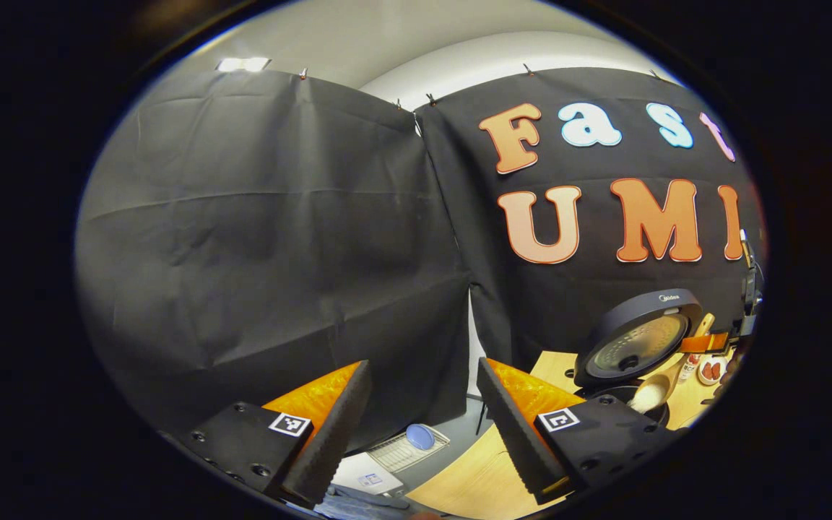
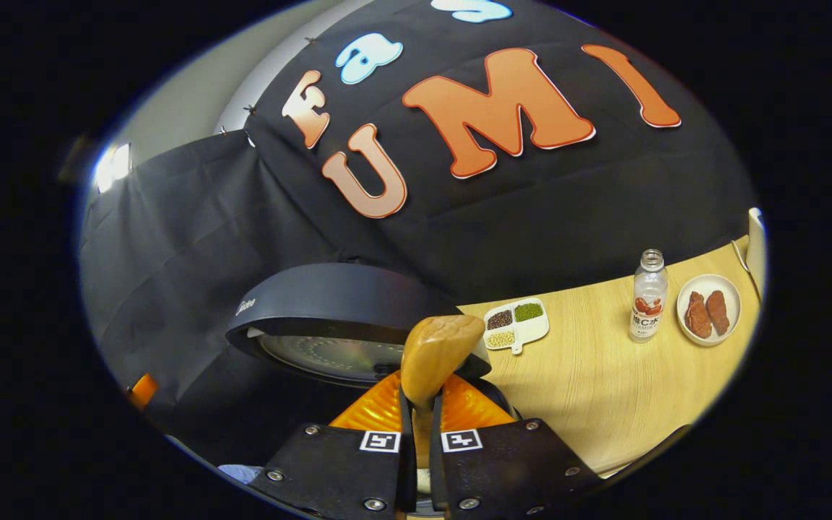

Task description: Close the left gripper, press the button to open the rice cooker; take a wooden spoon from the chopstick holder with the right hand, scoop a spoonful of rice and pour it into the rice cooker, then put the wooden spoon back into the chopstick holder.

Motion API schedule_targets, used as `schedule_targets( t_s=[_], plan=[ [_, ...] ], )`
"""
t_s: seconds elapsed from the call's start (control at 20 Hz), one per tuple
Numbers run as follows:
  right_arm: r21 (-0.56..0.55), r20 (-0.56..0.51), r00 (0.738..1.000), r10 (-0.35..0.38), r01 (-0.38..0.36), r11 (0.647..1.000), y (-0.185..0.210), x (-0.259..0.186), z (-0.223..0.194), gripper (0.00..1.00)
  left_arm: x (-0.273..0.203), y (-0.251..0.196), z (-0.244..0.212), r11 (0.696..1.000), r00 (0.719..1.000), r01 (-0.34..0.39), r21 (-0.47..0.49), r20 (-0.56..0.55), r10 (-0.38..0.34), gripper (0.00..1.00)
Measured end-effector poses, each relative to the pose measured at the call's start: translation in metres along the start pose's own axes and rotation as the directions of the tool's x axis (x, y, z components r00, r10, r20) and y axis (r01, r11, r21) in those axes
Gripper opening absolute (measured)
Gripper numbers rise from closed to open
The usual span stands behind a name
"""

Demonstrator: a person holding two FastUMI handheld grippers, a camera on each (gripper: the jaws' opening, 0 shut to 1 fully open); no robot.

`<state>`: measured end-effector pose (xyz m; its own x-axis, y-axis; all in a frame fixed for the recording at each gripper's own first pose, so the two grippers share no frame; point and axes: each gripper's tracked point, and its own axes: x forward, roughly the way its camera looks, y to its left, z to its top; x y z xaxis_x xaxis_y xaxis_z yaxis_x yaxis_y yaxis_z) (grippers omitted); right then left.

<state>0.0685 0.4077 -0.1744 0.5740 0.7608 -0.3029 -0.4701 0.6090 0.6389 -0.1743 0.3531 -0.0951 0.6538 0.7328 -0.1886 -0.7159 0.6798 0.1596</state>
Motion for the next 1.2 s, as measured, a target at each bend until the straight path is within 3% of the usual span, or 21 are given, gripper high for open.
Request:
schedule_targets(
  t_s=[0.3, 0.55, 0.8, 1.2],
  plan=[
    [-0.089, 0.07, 0.997, 0.009, -0.003, 0.996, 0.016, -0.004, 0.017, 0.06, -0.002, 0.005, 0.0, 1.0, 1.0, -0.017, -0.001, 0.0, 0.017, 0.98],
    [-0.232, 0.098, 0.994, 0.038, -0.015, 0.973, 0.032, -0.009, 0.015, 0.06, -0.002, 0.009, -0.004, 1.0, 1.0, -0.028, -0.003, -0.002, 0.028, 0.98],
    [-0.393, 0.094, 0.992, 0.084, -0.04, 0.918, 0.053, -0.011, 0.006, 0.06, -0.001, 0.01, -0.009, 1.0, 1.0, -0.03, -0.009, -0.008, 0.03, 0.98],
    [-0.59, 0.07, 0.982, 0.175, -0.101, 0.801, 0.09, -0.012, -0.003, 0.06, -0.005, 0.021, -0.018, 0.998, 0.998, -0.056, -0.011, -0.018, 0.055, 1.0]
  ],
)
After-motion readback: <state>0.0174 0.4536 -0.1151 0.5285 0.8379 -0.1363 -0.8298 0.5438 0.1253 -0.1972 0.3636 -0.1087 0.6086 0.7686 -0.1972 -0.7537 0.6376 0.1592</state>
